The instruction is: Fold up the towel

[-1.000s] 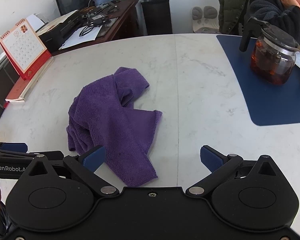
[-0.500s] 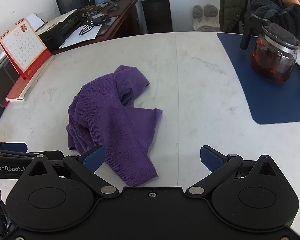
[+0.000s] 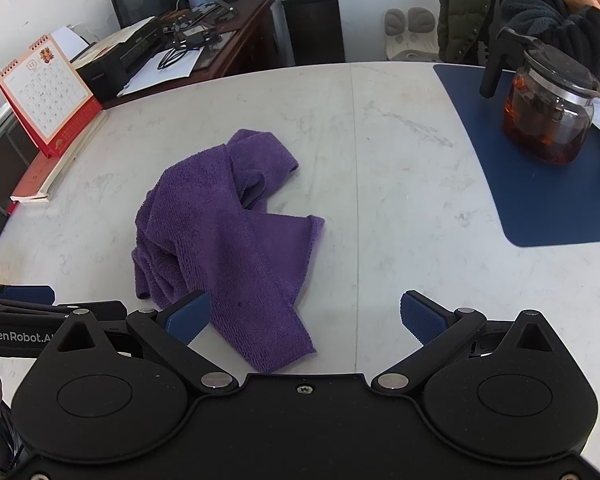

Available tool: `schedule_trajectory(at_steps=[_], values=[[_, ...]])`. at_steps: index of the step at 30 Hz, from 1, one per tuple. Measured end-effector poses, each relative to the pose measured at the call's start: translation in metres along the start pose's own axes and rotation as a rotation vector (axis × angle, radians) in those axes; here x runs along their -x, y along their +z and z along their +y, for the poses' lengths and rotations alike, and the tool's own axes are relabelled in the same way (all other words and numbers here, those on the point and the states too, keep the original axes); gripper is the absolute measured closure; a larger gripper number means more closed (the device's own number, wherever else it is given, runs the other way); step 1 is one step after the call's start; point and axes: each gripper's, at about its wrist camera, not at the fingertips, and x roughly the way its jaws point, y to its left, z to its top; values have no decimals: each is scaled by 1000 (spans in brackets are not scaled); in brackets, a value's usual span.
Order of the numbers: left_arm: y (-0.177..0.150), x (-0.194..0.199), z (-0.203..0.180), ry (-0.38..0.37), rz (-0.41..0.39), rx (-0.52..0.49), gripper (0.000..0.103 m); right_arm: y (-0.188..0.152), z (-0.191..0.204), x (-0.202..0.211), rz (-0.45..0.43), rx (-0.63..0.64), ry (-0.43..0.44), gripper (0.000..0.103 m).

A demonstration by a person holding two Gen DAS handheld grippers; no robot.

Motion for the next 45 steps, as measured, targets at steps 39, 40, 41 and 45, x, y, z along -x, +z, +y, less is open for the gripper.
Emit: schedule_trajectory(at_steps=[39,40,41,45], values=[[1,-5,0,-4,19,-18,1,-1,-2,-3,12,-9,-8,0],[2,-5,0,-4,20,-18,1,-1,-2,-3,12,-9,-8,0],[2,-5,0,-4,20,-18,1,-1,-2,-3,13,-9,-8,0],[2,-6,-1,-1,21,-16,1,-1,-3,-4,17,-8,-6,0]])
